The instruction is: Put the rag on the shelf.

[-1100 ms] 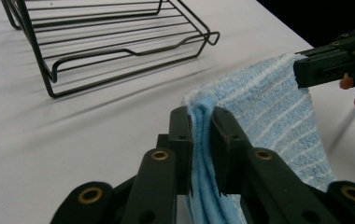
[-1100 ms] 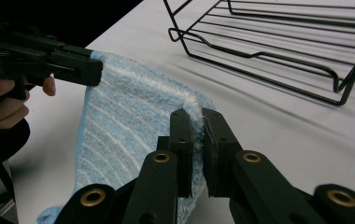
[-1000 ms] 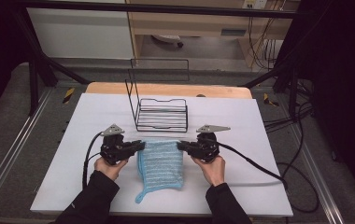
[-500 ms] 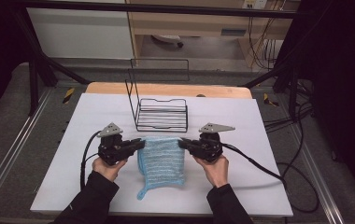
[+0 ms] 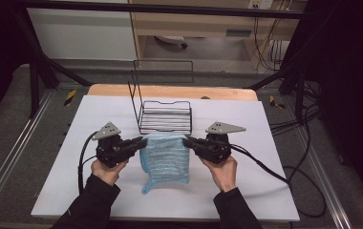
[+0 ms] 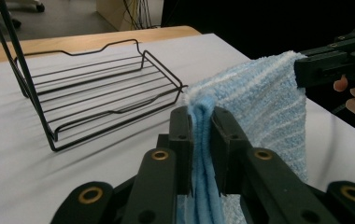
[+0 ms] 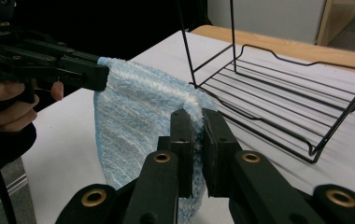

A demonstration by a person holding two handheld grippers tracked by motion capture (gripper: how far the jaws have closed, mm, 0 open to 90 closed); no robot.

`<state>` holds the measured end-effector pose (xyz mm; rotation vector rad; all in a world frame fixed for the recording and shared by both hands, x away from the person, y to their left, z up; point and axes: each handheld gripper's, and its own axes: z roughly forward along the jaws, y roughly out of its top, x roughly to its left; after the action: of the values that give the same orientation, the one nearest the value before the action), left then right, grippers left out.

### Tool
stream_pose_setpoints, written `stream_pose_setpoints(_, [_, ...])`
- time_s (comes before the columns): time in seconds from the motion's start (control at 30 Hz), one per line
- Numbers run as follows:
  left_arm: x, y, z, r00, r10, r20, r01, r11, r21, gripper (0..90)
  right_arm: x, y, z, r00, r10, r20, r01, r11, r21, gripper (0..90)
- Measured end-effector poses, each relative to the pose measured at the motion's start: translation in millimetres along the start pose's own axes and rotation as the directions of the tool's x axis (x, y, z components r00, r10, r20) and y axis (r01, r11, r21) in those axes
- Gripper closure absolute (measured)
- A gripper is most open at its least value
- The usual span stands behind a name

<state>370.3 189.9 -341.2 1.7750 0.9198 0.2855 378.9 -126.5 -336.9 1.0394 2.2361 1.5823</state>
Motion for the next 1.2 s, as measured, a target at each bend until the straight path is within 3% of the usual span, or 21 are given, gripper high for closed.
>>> stream_pose_setpoints(0.43, [-8.5, 25.4, -8.9, 0.9989, 0.045, -0.011, -0.046, 0.9950, -0.089, 78.9, 6.8, 22.4, -12.8, 0.9983, -0.047, 0.035, 0.051, 0.994, -0.101, 84.1])
stream_pose_setpoints(0.8, [-8.0, 46.0, -12.2, 0.9992, 0.041, 0.002, -0.040, 0.9852, -0.166, 78.9, 11.3, 43.5, -23.2, 0.9951, -0.074, 0.066, 0.084, 0.982, -0.170, 84.1])
stream_pose_setpoints(1.2, [-8.7, 66.8, -11.8, 0.9991, 0.040, -0.012, -0.042, 0.9627, -0.267, 79.0, 13.6, 62.2, -26.5, 0.9882, -0.104, 0.113, 0.129, 0.960, -0.248, 84.2])
